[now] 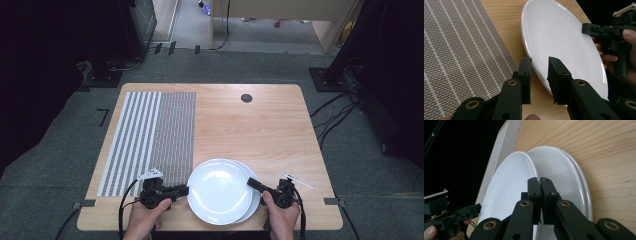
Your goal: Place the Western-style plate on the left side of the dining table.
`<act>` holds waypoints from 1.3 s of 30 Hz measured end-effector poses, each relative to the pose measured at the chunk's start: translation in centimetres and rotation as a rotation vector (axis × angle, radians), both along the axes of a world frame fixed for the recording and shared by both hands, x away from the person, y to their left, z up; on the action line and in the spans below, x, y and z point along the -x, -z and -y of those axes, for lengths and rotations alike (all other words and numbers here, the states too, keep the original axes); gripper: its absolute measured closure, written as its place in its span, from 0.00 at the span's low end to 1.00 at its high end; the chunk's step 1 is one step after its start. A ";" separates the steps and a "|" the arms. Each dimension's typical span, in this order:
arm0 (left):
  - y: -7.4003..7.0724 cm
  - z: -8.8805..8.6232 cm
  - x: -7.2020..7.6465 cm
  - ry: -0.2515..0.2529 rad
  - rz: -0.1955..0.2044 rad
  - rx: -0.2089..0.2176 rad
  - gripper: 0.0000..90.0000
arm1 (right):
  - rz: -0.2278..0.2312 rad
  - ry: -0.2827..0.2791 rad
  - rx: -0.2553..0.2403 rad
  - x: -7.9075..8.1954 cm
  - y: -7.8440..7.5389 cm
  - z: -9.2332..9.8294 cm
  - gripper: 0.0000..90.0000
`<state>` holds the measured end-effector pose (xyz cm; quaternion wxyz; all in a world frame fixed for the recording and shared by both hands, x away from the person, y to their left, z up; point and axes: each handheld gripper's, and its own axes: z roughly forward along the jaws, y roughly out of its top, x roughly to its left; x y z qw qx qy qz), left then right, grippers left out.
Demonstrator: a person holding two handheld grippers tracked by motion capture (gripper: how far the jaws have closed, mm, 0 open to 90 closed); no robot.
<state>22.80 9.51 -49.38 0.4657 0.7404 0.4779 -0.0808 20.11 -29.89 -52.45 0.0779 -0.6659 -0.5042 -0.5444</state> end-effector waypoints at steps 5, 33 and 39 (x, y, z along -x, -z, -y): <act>0.5 0.3 -0.1 0.026 -0.031 0.006 0.78 | -0.001 0.002 -0.003 0.0 0.1 0.1 0.98; -2.3 -0.7 -2.2 -0.016 0.008 0.052 0.82 | 0.072 0.044 -0.002 -2.1 -3.4 -1.8 0.98; -3.2 -2.2 -3.5 -0.044 0.032 0.058 0.83 | 0.083 0.030 -0.001 -4.2 -4.5 -3.2 0.98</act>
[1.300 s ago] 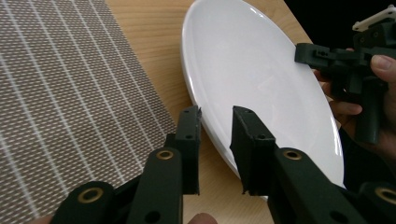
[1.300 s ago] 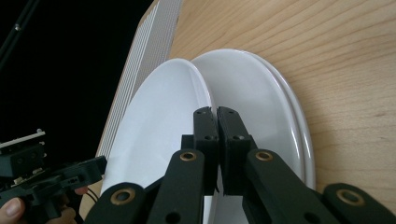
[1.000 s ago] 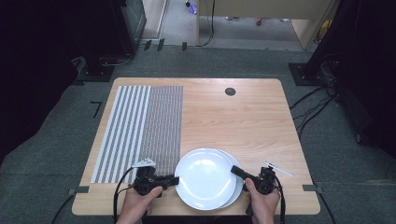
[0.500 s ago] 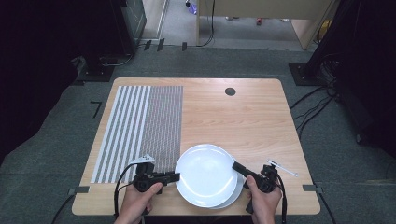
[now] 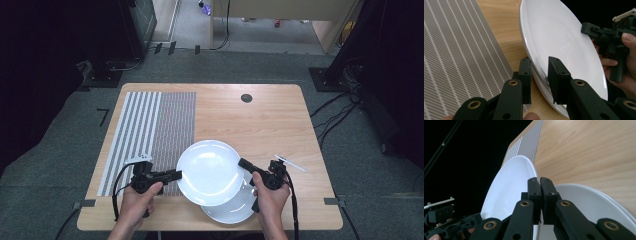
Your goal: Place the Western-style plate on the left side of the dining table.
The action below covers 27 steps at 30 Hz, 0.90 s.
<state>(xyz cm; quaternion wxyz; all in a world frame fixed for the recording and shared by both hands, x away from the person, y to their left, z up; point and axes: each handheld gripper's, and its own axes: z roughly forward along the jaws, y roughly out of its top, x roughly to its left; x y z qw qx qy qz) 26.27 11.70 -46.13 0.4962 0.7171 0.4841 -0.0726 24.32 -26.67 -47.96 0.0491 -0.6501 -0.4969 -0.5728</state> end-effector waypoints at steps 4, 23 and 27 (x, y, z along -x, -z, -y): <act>-0.6 -0.9 -0.8 -0.027 0.013 0.001 0.82 | 0.005 -0.009 0.001 -1.4 -0.8 -1.1 0.98; -1.5 -3.9 -3.7 -0.145 0.047 0.002 0.82 | -0.008 -0.069 -0.008 -7.3 -1.9 -4.7 0.98; -1.0 -4.6 -4.2 -0.155 0.035 -0.008 0.82 | -0.019 -0.073 0.002 -8.2 -1.8 -5.4 0.98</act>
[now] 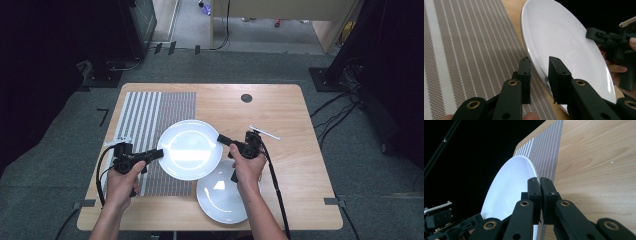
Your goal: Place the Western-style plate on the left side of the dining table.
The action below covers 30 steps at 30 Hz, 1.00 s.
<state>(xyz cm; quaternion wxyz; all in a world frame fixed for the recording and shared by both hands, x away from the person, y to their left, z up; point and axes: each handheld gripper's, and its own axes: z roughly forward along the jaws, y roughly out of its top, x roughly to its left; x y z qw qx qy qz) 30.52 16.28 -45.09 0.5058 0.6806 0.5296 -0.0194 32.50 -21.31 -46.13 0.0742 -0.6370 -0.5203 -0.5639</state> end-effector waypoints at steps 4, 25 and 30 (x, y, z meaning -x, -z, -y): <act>0.0 -0.9 -0.3 -0.033 0.013 0.010 0.82 | -0.009 -0.009 -0.009 -0.9 0.2 -0.9 0.98; 0.8 -3.6 -2.6 -0.162 0.021 -0.006 0.82 | -0.026 -0.071 0.005 -6.0 0.7 -4.7 0.98; 1.3 -4.7 -3.1 -0.201 0.011 -0.013 0.82 | -0.047 -0.090 0.000 -7.3 1.5 -6.0 0.98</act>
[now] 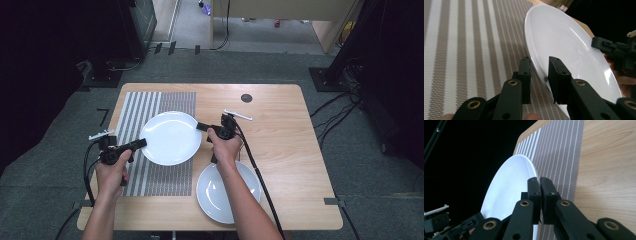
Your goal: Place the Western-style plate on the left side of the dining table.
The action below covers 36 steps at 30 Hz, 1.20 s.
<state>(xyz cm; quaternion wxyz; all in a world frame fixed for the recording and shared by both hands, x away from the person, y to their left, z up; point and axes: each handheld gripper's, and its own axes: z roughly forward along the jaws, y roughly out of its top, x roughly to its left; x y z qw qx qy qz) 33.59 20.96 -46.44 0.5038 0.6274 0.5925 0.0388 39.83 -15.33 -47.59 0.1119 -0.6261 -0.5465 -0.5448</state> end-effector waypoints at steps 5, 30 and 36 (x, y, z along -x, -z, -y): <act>0.5 -0.5 -0.5 -0.023 -0.011 -0.006 0.82 | -0.002 -0.012 0.017 -1.1 0.4 -1.0 0.98; 3.8 -2.0 -2.8 -0.154 -0.093 -0.083 0.82 | -0.014 -0.011 0.119 -4.8 3.2 -5.1 0.97; 4.1 -2.9 -3.1 -0.180 -0.095 -0.089 0.82 | -0.013 0.001 0.132 -5.4 3.8 -6.6 0.96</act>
